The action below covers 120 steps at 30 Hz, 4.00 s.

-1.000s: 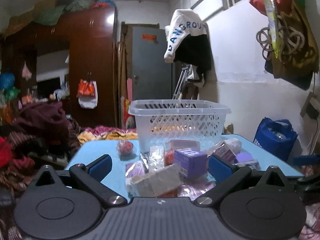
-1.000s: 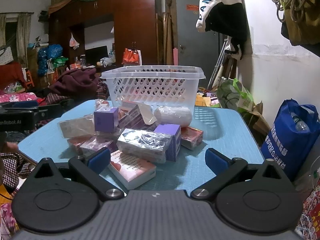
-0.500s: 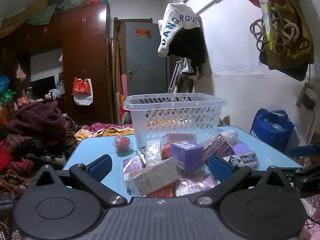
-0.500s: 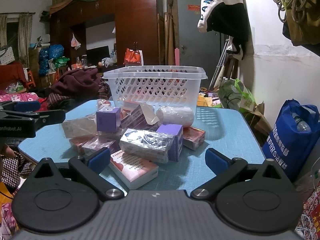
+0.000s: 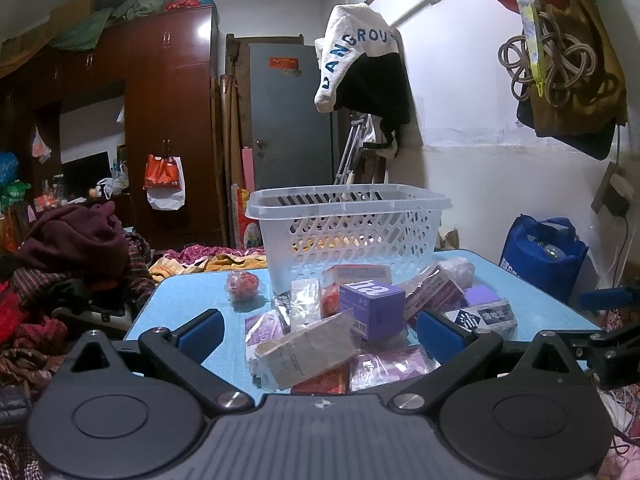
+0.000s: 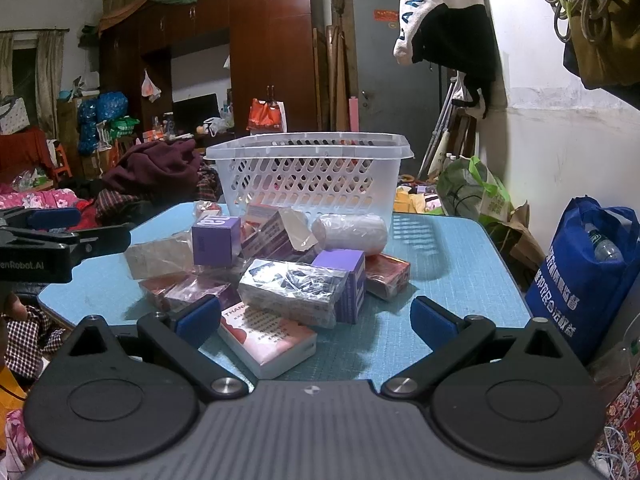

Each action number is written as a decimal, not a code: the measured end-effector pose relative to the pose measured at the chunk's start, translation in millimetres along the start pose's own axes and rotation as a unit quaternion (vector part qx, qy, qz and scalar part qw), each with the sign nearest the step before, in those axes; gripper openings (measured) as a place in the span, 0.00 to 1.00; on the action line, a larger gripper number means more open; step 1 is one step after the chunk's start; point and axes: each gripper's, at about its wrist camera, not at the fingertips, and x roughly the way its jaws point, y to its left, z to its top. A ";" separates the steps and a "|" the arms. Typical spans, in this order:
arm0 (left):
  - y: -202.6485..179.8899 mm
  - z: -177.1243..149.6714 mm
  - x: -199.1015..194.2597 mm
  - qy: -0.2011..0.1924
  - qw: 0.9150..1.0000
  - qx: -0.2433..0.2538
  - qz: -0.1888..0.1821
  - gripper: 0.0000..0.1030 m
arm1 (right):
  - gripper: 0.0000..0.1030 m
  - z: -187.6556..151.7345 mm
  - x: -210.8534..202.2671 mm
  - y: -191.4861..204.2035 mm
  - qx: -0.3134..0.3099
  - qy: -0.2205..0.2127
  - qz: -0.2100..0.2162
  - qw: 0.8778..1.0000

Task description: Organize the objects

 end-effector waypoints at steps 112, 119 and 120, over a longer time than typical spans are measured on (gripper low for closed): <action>50.7 -60.1 63.9 -0.027 0.996 -0.020 -0.084 0.47 | 0.79 -18.9 61.1 33.5 -0.059 -0.067 0.015 0.996; 59.0 -57.7 56.0 -0.040 0.993 -0.032 -0.102 0.44 | 0.61 -18.0 52.2 36.0 -0.075 -0.066 0.029 0.995; 59.9 -55.3 54.3 -0.044 0.993 -0.035 -0.105 0.44 | 0.61 -16.0 50.2 34.3 -0.072 -0.069 0.035 0.994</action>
